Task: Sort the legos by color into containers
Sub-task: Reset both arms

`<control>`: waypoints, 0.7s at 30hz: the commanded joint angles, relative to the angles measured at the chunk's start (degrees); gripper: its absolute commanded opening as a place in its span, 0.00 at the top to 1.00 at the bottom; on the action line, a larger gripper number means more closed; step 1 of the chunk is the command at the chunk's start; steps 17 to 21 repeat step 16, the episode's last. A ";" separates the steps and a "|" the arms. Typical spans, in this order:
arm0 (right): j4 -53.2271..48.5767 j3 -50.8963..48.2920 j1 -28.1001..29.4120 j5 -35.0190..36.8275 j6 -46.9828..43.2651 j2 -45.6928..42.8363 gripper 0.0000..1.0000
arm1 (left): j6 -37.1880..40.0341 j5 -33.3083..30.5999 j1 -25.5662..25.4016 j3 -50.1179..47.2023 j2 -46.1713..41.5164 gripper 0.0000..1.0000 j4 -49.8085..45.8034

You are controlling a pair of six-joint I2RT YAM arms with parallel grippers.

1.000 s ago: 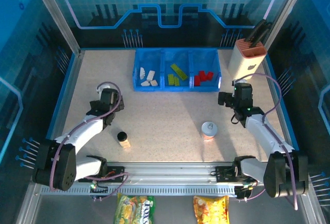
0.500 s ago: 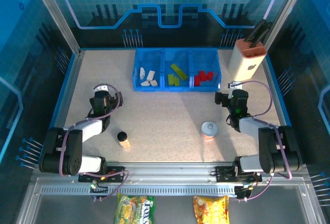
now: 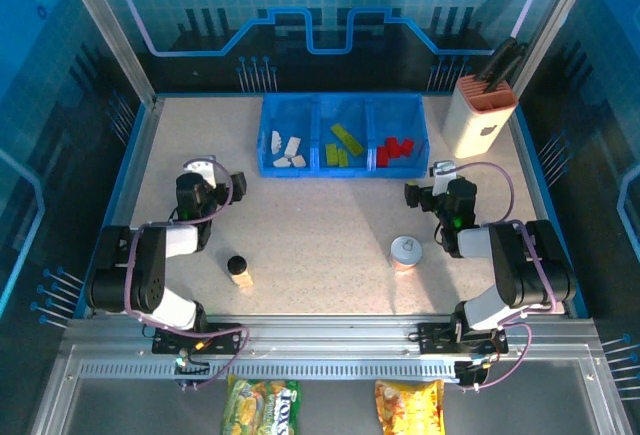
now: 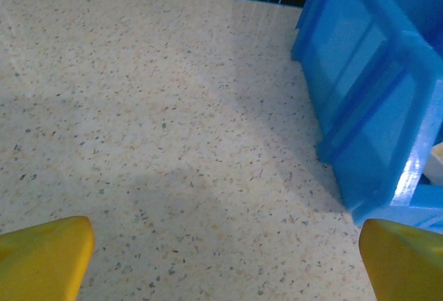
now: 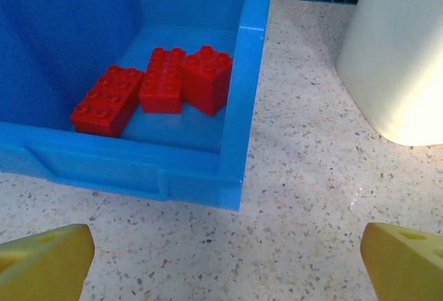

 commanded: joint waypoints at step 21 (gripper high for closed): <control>1.74 1.42 0.04 -1.62 -1.46 0.37 0.00 | 4.41 -0.34 -2.81 -2.42 2.56 0.01 8.90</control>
